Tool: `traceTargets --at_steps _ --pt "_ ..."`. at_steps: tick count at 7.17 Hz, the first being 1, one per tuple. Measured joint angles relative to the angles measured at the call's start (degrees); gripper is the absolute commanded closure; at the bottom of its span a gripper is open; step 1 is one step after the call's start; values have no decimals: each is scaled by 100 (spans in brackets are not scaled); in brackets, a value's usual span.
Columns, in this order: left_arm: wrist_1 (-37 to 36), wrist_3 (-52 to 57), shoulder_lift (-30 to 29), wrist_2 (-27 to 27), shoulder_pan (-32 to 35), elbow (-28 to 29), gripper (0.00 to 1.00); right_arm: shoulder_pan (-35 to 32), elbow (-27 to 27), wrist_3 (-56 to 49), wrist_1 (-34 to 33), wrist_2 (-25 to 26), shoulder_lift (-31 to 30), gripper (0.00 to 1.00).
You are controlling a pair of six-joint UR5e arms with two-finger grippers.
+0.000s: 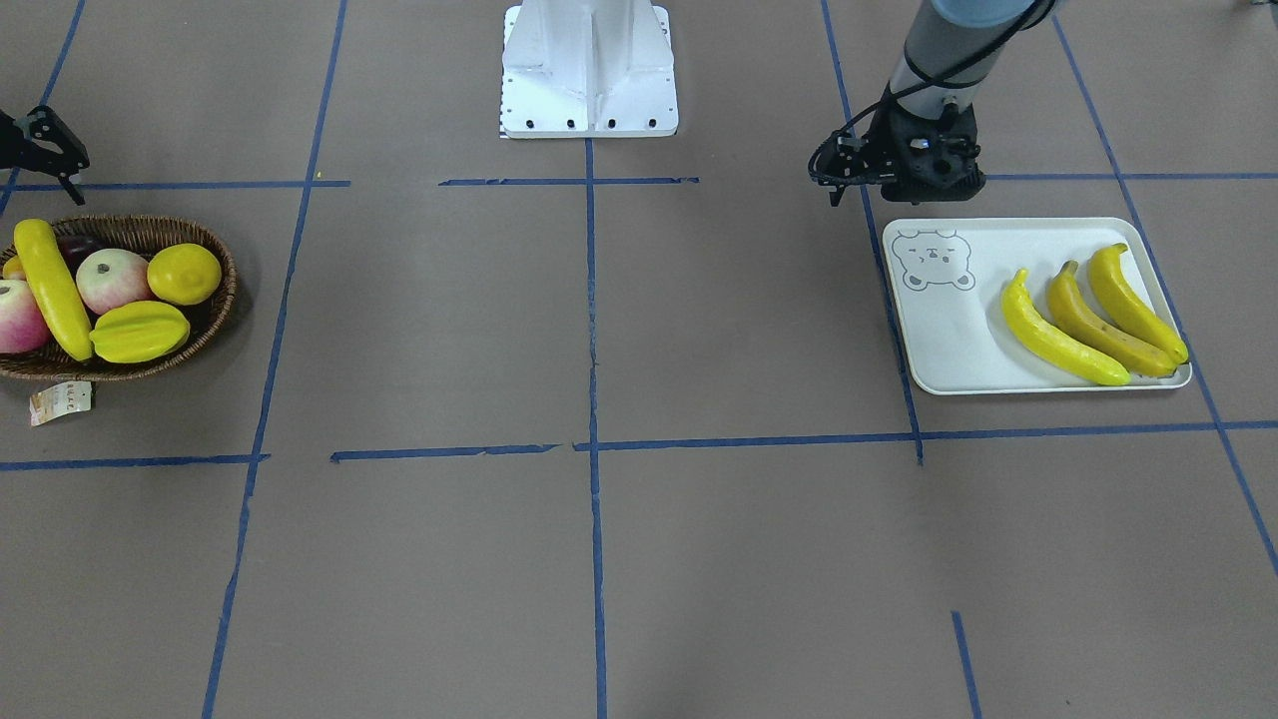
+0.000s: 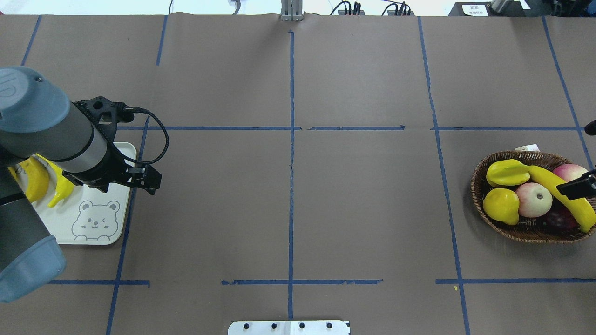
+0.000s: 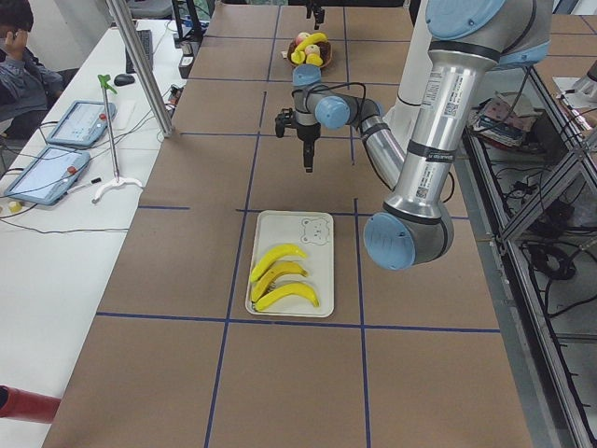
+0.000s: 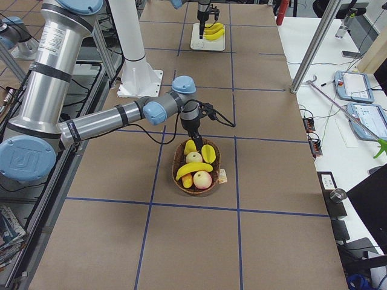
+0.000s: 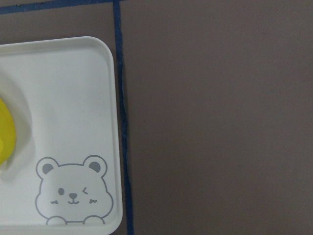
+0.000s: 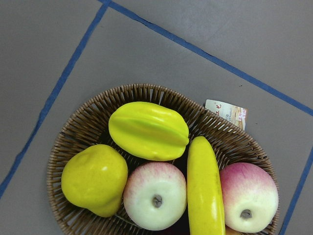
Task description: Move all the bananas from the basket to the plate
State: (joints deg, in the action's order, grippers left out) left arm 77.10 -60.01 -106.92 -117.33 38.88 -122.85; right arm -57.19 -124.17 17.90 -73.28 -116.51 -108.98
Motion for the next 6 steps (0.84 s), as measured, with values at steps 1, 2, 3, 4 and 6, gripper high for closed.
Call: traceTargets --at_steps 1,2,3,4,6 --pt "233 -362 -72 24 -167 29 0 0 276 180 629 -3 -147 0" --pt "339 -511 -97 36 -248 43 0 6 565 371 1171 1 -223 0" --pt "376 -565 -105 41 -278 50 0 49 757 468 1454 32 -266 0" --pt "388 -583 -107 43 -288 55 0 223 864 488 1558 200 -324 1" --pt "393 -594 -109 49 -293 59 0 731 983 425 1551 776 -495 6"
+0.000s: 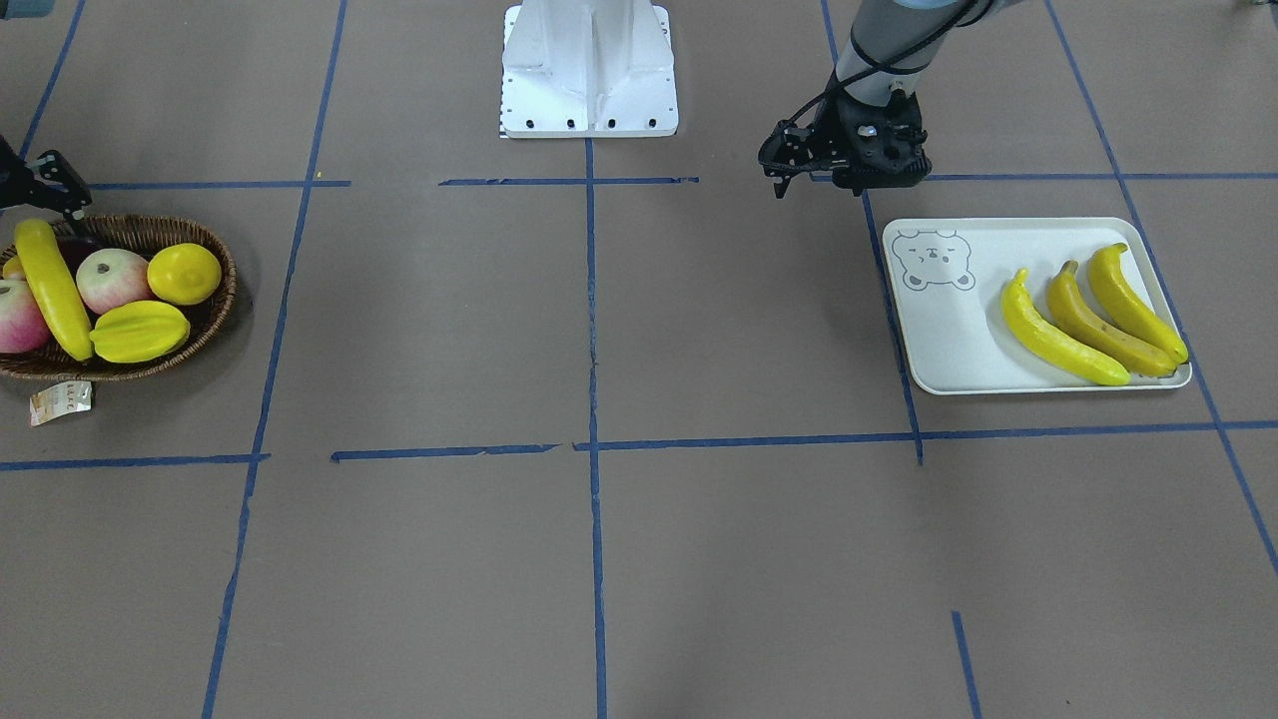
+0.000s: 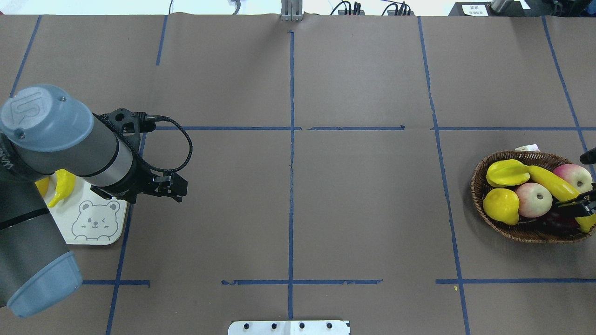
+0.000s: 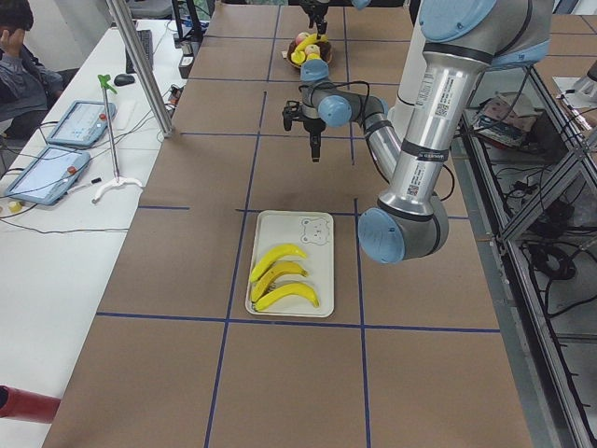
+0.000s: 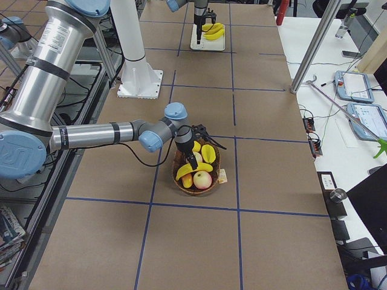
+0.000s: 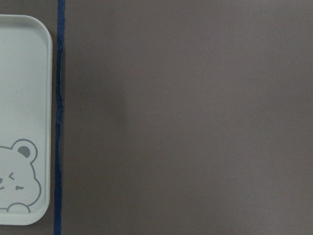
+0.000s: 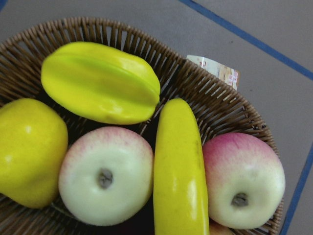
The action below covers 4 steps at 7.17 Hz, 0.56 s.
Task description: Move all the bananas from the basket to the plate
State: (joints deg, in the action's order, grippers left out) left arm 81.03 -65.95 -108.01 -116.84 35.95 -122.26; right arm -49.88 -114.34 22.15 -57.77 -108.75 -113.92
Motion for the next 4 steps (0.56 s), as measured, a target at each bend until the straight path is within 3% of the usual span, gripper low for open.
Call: traceTargets --at_steps 4 --pt "1 -6 7 3 0 -4 0 196 75 -382 -22 165 -155 21"
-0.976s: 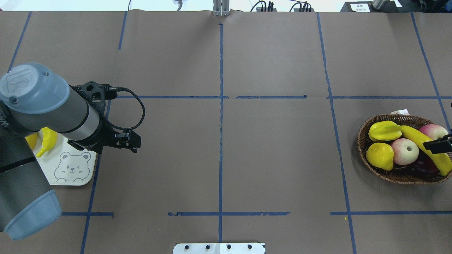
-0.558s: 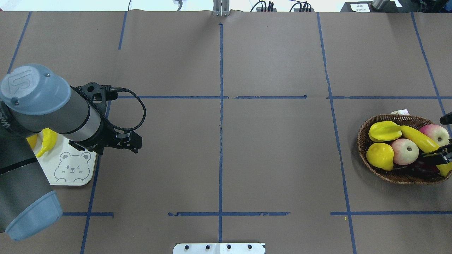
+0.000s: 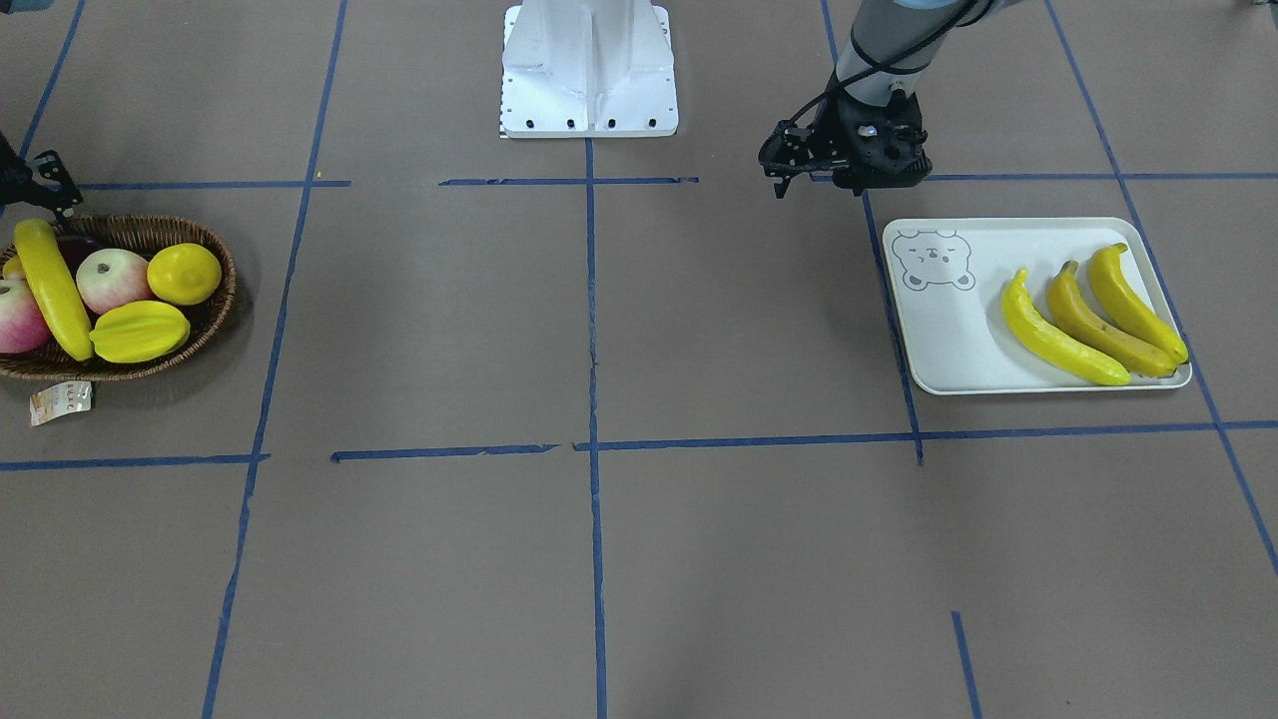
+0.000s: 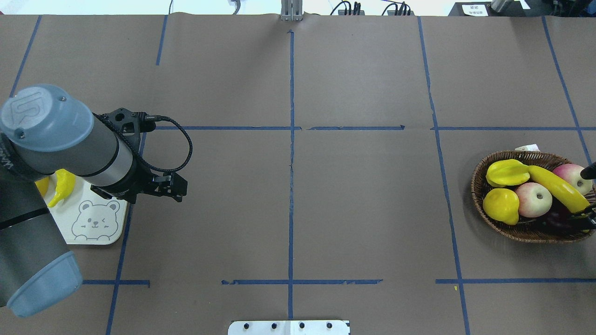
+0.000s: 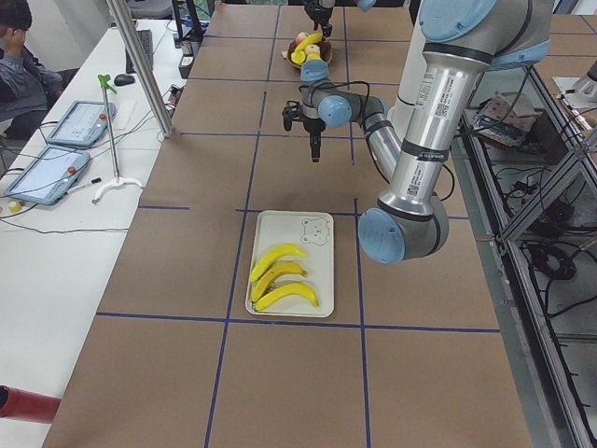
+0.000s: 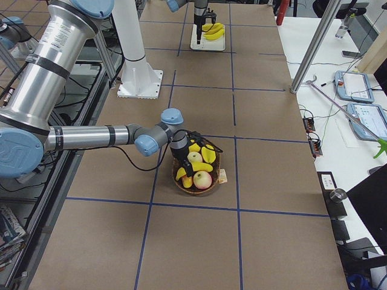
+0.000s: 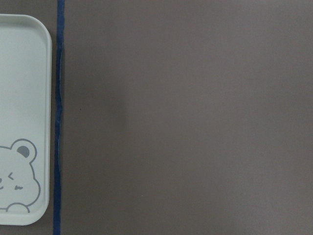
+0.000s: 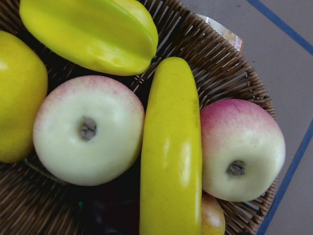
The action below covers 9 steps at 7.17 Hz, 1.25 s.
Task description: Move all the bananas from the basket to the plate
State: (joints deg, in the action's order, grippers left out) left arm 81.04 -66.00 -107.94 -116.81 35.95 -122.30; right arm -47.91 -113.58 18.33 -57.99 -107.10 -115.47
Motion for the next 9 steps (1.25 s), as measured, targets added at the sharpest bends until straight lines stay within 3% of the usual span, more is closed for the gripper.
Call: traceTargets --at_steps 1,5,9 --pt "0 0 3 0 0 -3 0 14 17 5 -1 -28 42 27" --pt "0 6 25 0 0 -6 0 27 63 18 4 -56 89 73" --pt "-8 0 22 0 0 -52 0 20 57 21 16 -104 111 79"
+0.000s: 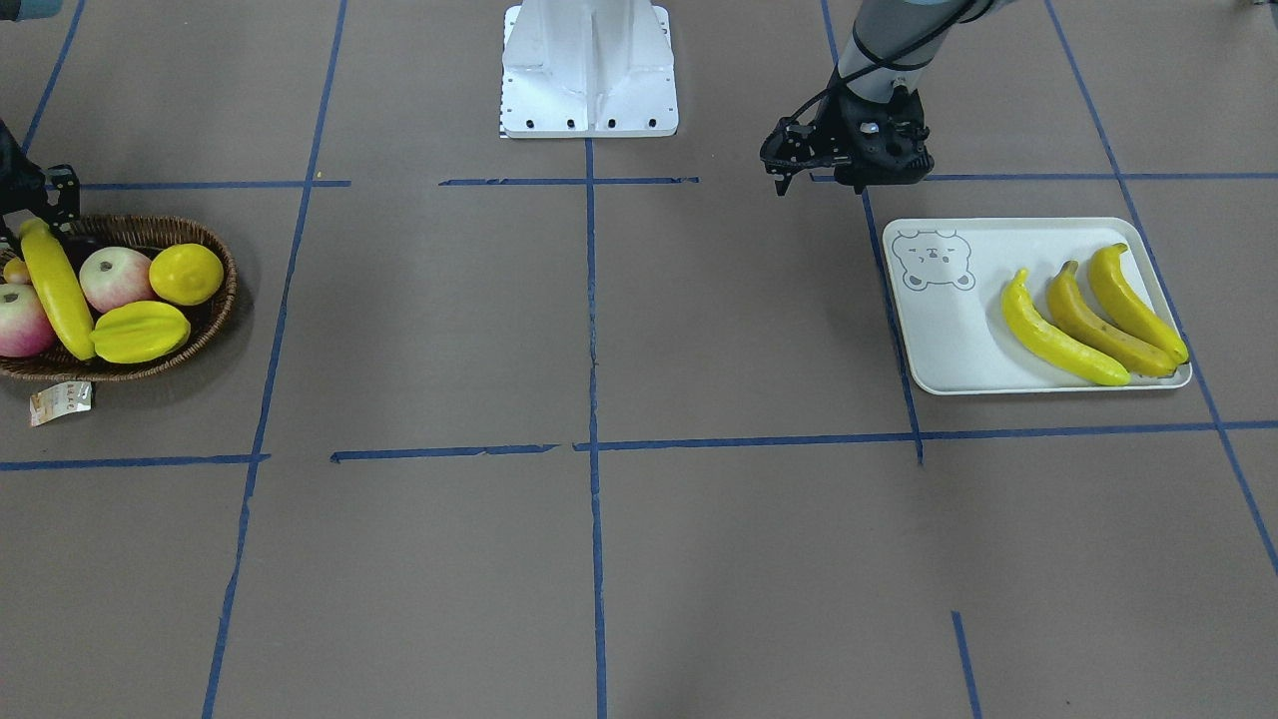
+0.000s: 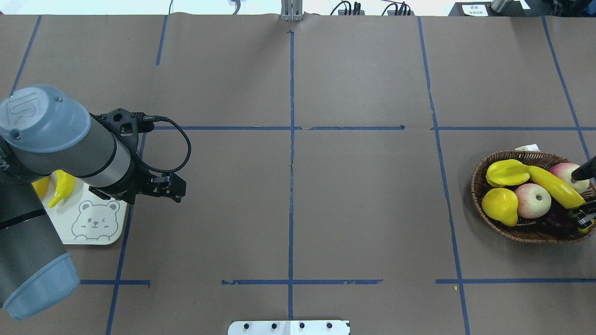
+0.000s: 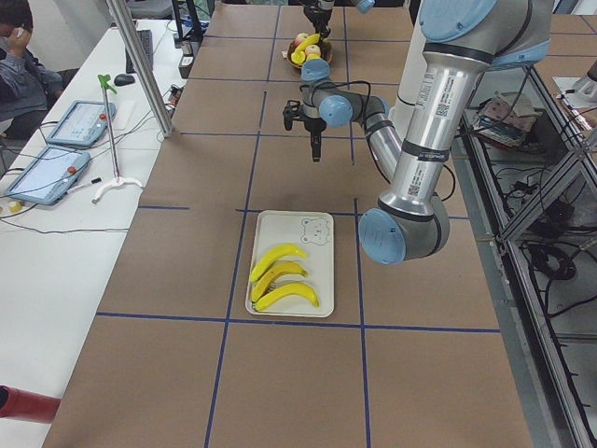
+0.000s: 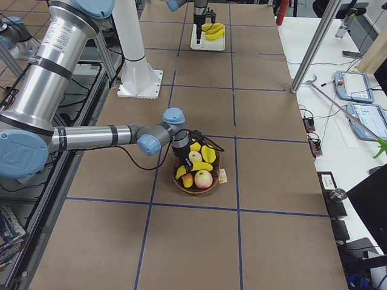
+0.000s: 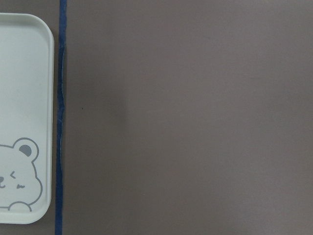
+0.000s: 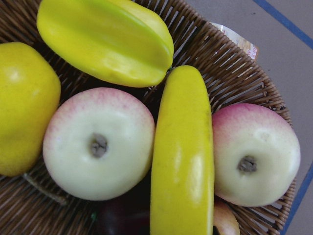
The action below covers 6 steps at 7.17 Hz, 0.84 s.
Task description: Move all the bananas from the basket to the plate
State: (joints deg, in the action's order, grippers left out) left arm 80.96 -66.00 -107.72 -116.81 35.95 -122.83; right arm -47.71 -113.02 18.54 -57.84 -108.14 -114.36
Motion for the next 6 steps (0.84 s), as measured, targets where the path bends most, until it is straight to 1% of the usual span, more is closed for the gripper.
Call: traceTargets --at_steps 4,6 --pt "-1 5 -4 0 0 18 0 -38 -54 0 12 -52 9 79" --pt "-1 8 -4 0 0 31 0 -164 -159 0 34 -149 -15 79"
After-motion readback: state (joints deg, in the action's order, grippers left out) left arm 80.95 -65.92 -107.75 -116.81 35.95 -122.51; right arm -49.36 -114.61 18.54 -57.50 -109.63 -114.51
